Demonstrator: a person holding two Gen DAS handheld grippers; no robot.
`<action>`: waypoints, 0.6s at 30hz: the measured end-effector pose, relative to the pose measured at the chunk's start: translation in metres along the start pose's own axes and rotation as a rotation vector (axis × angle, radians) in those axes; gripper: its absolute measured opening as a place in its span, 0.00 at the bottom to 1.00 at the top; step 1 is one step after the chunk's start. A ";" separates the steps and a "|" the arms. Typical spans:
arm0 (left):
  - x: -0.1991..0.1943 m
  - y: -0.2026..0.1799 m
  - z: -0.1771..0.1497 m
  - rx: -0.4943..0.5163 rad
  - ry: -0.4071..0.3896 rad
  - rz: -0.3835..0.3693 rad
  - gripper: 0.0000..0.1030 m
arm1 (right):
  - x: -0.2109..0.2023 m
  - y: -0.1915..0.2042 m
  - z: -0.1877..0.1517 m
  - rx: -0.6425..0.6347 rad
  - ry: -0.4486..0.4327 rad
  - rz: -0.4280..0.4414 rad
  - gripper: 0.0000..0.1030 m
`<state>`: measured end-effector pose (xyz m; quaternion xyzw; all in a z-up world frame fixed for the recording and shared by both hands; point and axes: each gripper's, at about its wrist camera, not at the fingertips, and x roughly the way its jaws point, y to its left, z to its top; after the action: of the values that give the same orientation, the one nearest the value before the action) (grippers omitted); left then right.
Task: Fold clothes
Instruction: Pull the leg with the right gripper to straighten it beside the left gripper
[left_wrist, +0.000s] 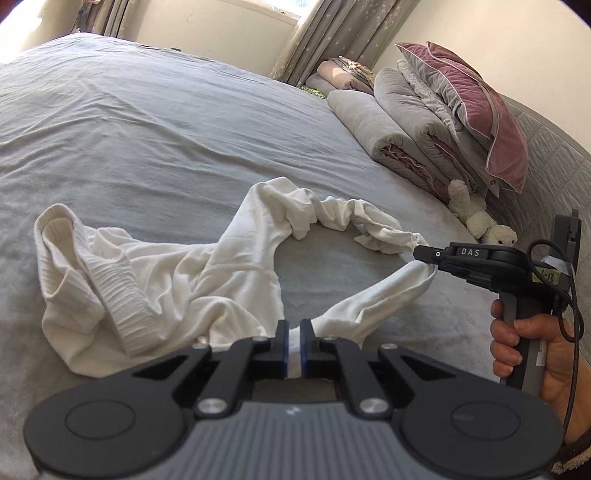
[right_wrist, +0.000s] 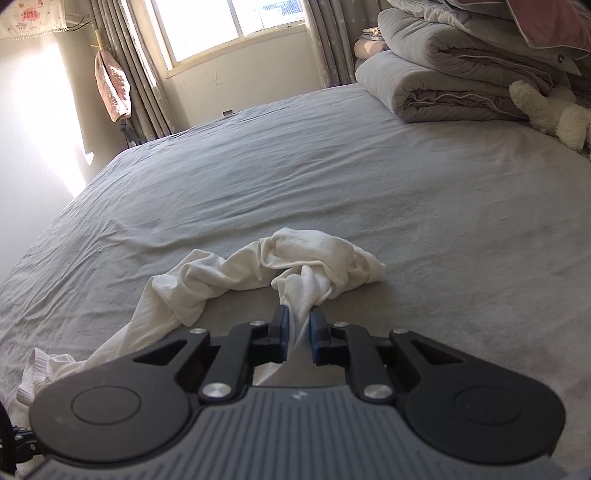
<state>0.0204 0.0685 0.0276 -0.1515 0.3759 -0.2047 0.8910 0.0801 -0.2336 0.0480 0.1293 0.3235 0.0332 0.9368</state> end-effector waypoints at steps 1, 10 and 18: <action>-0.001 -0.005 0.000 0.014 -0.005 -0.020 0.05 | -0.008 -0.005 0.000 0.010 -0.012 -0.009 0.14; 0.001 -0.050 -0.009 0.156 -0.040 -0.128 0.04 | -0.077 -0.049 -0.005 0.053 -0.078 -0.104 0.14; 0.018 -0.060 -0.021 0.170 -0.008 -0.126 0.04 | -0.075 -0.075 -0.022 0.065 -0.023 -0.190 0.14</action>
<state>0.0018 0.0054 0.0281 -0.0995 0.3432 -0.2909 0.8875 0.0059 -0.3115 0.0565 0.1287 0.3246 -0.0675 0.9346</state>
